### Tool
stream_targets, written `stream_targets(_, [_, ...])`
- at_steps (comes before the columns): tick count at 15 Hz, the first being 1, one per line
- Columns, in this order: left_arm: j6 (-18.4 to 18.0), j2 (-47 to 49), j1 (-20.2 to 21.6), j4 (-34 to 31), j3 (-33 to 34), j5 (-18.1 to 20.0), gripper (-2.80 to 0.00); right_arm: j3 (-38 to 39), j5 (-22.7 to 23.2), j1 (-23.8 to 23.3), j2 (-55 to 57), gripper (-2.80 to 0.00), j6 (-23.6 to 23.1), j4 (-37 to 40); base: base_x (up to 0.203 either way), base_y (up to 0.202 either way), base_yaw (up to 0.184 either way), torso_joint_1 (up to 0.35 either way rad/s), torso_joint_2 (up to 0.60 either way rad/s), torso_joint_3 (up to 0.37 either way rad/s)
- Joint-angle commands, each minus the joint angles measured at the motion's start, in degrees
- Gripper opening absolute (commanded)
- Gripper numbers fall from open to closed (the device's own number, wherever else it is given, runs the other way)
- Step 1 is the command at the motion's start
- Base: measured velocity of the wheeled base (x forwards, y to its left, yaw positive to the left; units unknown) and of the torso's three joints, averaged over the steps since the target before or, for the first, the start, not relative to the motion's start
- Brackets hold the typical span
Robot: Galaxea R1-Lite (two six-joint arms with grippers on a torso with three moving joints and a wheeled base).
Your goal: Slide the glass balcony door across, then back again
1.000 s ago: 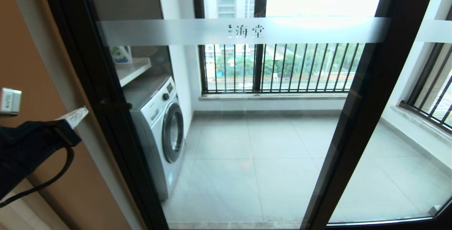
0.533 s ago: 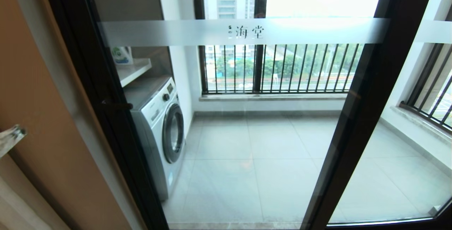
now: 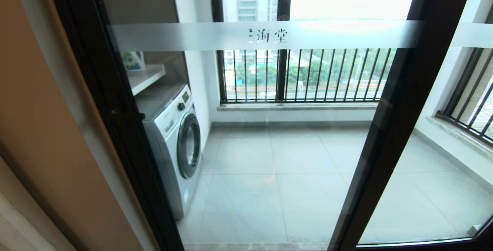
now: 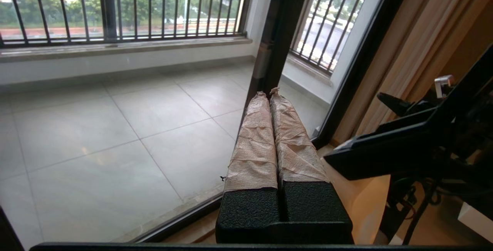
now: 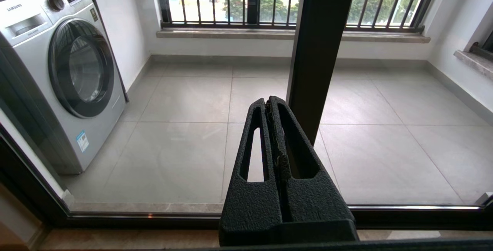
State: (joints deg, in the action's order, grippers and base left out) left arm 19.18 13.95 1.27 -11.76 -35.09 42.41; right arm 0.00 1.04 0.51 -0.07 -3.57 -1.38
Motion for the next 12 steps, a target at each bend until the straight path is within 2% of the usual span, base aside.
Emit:
stream_targets(1, [-3.01, -8.32, -0.62, -3.31, 4.74, -0.55, -2.80, 0.70, 0.02, 0.02, 0.07, -2.80, -0.01, -0.03, 0.000, 0.000, 0.000, 0.000, 0.00, 0.000])
stream_targets(2, [-7.75, -11.45, -0.80, -5.48, 8.36, -4.32, -2.80, 0.70, 0.02, 0.02, 0.07, -2.80, -0.03, -0.03, 0.000, 0.000, 0.000, 0.000, 0.00, 0.000])
stream_targets(3, [-12.93, -13.52, -0.92, -6.78, 12.66, -11.57, -2.80, 0.70, 0.02, 0.02, 0.07, -2.80, 0.05, -0.03, 0.000, 0.000, 0.000, 0.000, 0.00, 0.000])
stream_targets(4, [-16.80, -13.85, -1.01, -6.41, 16.35, -21.02, -2.80, 0.70, 0.02, 0.02, 0.07, -2.80, -0.03, -0.03, 0.000, 0.000, 0.000, 0.000, 0.00, 0.000])
stream_targets(5, [-19.29, -13.82, -1.08, -3.09, 20.81, -28.93, -2.80, 0.70, 0.02, 0.02, 0.07, -2.80, -0.03, -0.03, 0.000, 0.000, 0.000, 0.000, 0.00, 0.000])
stream_targets(7, [-21.95, -13.80, -1.13, 9.66, 30.17, -35.31, -2.80, 0.70, 0.02, 0.02, 0.07, -2.80, -0.03, -0.03, 0.000, 0.000, 0.000, 0.000, 0.00, 0.000])
stream_targets(8, [-23.08, -13.79, -1.15, 14.02, 34.01, -38.57, -2.80, 0.70, 0.02, 0.02, 0.07, -2.80, 0.01, -0.03, 0.000, 0.000, 0.000, 0.000, 0.00, 0.000])
stream_targets(10, [-25.37, -13.78, -1.12, 15.21, 35.12, -42.77, -2.80, 0.70, 0.02, 0.02, 0.07, -2.80, -0.03, -0.03, 0.000, 0.000, 0.000, 0.000, 0.00, 0.000])
stream_targets(12, [-27.41, -13.74, -1.12, 12.05, 35.04, -41.67, -2.80, 0.70, 0.02, 0.02, 0.07, -2.80, -0.03, -0.03, 0.000, 0.000, 0.000, 0.000, 0.00, 0.000])
